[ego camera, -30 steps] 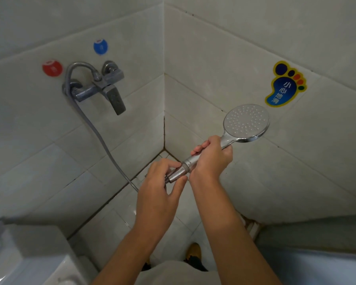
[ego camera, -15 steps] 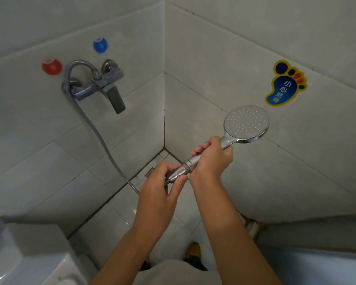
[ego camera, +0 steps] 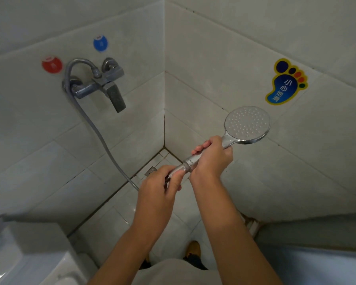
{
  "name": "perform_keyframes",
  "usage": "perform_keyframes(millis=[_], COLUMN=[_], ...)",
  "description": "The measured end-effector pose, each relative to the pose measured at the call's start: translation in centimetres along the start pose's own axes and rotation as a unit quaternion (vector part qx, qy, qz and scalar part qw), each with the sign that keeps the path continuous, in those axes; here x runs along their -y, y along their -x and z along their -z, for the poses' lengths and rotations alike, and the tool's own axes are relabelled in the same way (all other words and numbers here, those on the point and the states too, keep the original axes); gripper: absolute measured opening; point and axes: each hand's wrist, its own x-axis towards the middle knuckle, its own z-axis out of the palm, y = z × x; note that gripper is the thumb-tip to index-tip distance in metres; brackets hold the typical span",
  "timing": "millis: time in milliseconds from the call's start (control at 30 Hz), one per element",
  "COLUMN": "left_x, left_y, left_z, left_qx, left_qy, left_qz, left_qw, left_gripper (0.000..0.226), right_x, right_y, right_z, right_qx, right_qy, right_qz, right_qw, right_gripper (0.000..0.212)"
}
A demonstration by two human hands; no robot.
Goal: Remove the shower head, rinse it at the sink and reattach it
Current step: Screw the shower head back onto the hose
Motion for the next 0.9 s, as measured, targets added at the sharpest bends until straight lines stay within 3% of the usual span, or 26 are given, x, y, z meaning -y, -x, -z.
perform_keyframes(millis=[267,433,567,900], left_x=[0.5,0.7,1.0,2.8], left_y=[-0.2,0.0,0.4,0.8], left_z=[-0.2,0.2,0.5,0.4], left_qx=[-0.06,0.02,0.072,0.078], left_qy=[-0.101,0.019,0.065,0.118], left_qz=[-0.08,-0.011,0.003,0.012], left_qw=[0.99,1.0,0.995,0.99], left_gripper=[0.037,0.03,0.042,0.018], right_x=[0.0,0.6,0.8,0.6], right_y=[-0.1,-0.5,-0.7,-0.8], right_z=[-0.1,-0.1,-0.1,-0.1], right_qx=[-0.021,-0.027,-0.026,-0.029], right_qy=[-0.021,-0.032,-0.027,-0.018], right_qz=[-0.015,-0.005,-0.003,-0.003], right_qw=[0.999,0.999,0.999,0.999], right_gripper=[0.013,0.013,0.015,0.014])
